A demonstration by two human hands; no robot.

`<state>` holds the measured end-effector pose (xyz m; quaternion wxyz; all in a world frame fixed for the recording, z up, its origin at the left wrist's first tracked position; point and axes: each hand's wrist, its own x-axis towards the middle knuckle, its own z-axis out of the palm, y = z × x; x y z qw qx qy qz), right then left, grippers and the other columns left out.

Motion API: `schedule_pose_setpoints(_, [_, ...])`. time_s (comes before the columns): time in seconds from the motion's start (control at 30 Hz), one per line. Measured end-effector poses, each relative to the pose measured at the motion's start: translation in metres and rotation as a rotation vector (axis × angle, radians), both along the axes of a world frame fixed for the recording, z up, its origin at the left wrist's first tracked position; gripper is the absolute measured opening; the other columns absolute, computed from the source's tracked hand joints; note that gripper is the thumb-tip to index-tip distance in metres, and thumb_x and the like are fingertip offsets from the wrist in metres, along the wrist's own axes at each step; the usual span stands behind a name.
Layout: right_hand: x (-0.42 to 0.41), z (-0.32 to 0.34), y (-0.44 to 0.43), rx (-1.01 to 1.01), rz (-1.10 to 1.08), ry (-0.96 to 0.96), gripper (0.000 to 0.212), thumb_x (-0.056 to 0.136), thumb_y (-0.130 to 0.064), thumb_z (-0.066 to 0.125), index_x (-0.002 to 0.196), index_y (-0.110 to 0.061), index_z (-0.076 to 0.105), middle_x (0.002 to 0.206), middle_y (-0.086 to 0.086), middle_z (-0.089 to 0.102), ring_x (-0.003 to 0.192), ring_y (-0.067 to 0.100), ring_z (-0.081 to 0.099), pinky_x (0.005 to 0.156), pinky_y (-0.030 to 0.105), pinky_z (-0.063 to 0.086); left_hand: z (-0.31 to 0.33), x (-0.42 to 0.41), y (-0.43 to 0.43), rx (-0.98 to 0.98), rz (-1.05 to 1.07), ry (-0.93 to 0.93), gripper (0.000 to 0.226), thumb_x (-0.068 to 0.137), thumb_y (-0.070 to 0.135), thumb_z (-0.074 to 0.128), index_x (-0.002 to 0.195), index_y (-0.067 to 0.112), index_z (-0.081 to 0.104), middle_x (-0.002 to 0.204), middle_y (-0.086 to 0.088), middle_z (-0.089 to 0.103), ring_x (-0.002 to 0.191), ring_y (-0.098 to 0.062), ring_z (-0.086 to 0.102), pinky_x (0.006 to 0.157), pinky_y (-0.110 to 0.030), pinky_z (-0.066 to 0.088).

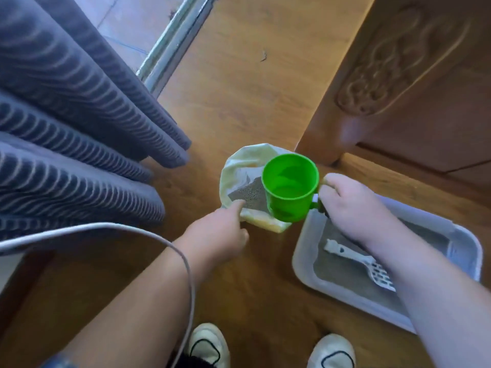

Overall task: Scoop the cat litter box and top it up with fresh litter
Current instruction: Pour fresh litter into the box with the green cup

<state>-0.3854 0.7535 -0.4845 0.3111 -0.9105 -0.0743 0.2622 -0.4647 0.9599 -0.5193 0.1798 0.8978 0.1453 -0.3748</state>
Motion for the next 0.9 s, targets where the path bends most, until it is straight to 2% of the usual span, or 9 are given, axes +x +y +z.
schedule_pose_setpoints(0.07, [0.02, -0.007, 0.014, -0.002, 0.039, -0.034, 0.028, 0.094, -0.029, 0.039, 0.073, -0.012, 0.049, 0.075, 0.01, 0.058, 0.079, 0.032, 0.055, 0.065, 0.038, 0.038, -0.015, 0.02, 0.007, 0.023, -0.059, 0.031, 0.066, 0.092, 0.035, 0.048, 0.153, 0.03, 0.022, 0.132, -0.006, 0.06, 0.114, -0.028, 0.06, 0.097, -0.042, 0.049])
schedule_pose_setpoints(0.13, [0.035, -0.009, 0.027, 0.064, 0.036, -0.084, 0.034, 0.088, -0.034, 0.037, 0.076, -0.005, 0.049, 0.075, 0.015, 0.06, 0.077, 0.035, 0.056, 0.069, 0.041, 0.046, -0.025, 0.035, 0.01, 0.035, -0.069, 0.052, 0.056, 0.094, 0.032, 0.052, 0.147, 0.025, 0.033, 0.127, -0.004, 0.063, 0.112, -0.028, 0.062, 0.094, -0.036, 0.05])
schedule_pose_setpoints(0.27, [0.033, -0.011, 0.041, 0.142, -0.023, -0.154, 0.032, 0.098, -0.025, 0.047, 0.073, -0.009, 0.037, 0.067, 0.012, 0.045, 0.062, 0.02, 0.044, 0.056, 0.026, 0.035, -0.036, 0.028, 0.014, 0.021, -0.004, 0.083, 0.04, 0.091, 0.028, 0.049, 0.131, 0.024, 0.049, 0.117, -0.001, 0.065, 0.108, -0.026, 0.063, 0.096, -0.04, 0.05])
schedule_pose_setpoints(0.33, [0.026, -0.018, 0.042, 0.147, 0.019, -0.132, 0.031, 0.1, -0.026, 0.049, 0.074, -0.012, 0.038, 0.069, 0.009, 0.05, 0.069, 0.023, 0.049, 0.06, 0.025, 0.037, -0.035, 0.012, 0.016, 0.021, 0.007, 0.083, 0.044, 0.09, 0.028, 0.049, 0.134, 0.03, 0.047, 0.12, -0.001, 0.064, 0.111, -0.025, 0.062, 0.097, -0.041, 0.05])
schedule_pose_setpoints(0.5, [0.029, -0.026, 0.052, 0.09, 0.189, -0.147, 0.018, 0.097, -0.032, 0.051, 0.083, -0.021, 0.05, 0.07, -0.002, 0.053, 0.068, 0.014, 0.05, 0.062, 0.035, 0.032, -0.041, 0.013, 0.021, -0.043, -0.046, -0.002, 0.04, 0.092, 0.022, 0.05, 0.132, 0.027, 0.051, 0.121, -0.003, 0.065, 0.114, -0.026, 0.061, 0.096, -0.036, 0.049])
schedule_pose_setpoints(0.63, [0.027, -0.017, 0.062, 0.134, 0.221, -0.173, 0.024, 0.095, -0.027, 0.052, 0.071, -0.026, 0.05, 0.067, -0.006, 0.052, 0.069, -0.001, 0.051, 0.06, 0.014, 0.035, -0.045, 0.026, 0.024, -0.072, -0.074, 0.013, 0.048, 0.093, 0.018, 0.053, 0.139, 0.03, 0.051, 0.133, -0.003, 0.06, 0.121, -0.024, 0.057, 0.1, -0.031, 0.047])
schedule_pose_setpoints(0.67, [0.025, -0.019, 0.06, 0.116, 0.222, -0.155, 0.022, 0.094, -0.027, 0.052, 0.073, -0.023, 0.053, 0.069, -0.005, 0.054, 0.071, 0.002, 0.051, 0.062, 0.015, 0.037, -0.044, 0.024, 0.026, -0.081, -0.077, 0.034, 0.049, 0.092, 0.016, 0.052, 0.138, 0.03, 0.052, 0.135, -0.003, 0.058, 0.122, -0.024, 0.056, 0.101, -0.033, 0.047])
schedule_pose_setpoints(0.77, [0.019, -0.039, 0.049, -0.115, 0.266, -0.046, 0.022, 0.096, -0.033, 0.051, 0.081, -0.018, 0.056, 0.077, -0.001, 0.058, 0.082, 0.022, 0.055, 0.067, 0.035, 0.039, -0.043, 0.017, 0.023, -0.065, -0.143, 0.129, 0.04, 0.091, 0.014, 0.05, 0.128, 0.023, 0.06, 0.126, -0.005, 0.063, 0.113, -0.027, 0.06, 0.097, -0.039, 0.051])
schedule_pose_setpoints(0.9, [0.011, -0.064, 0.049, -0.38, 0.293, -0.092, 0.025, 0.097, -0.038, 0.048, 0.085, -0.017, 0.054, 0.077, -0.002, 0.053, 0.085, 0.027, 0.054, 0.064, 0.034, 0.035, -0.04, 0.022, 0.02, -0.067, -0.119, 0.138, 0.029, 0.096, 0.022, 0.046, 0.115, 0.016, 0.068, 0.108, -0.006, 0.066, 0.103, -0.027, 0.062, 0.088, -0.035, 0.051])
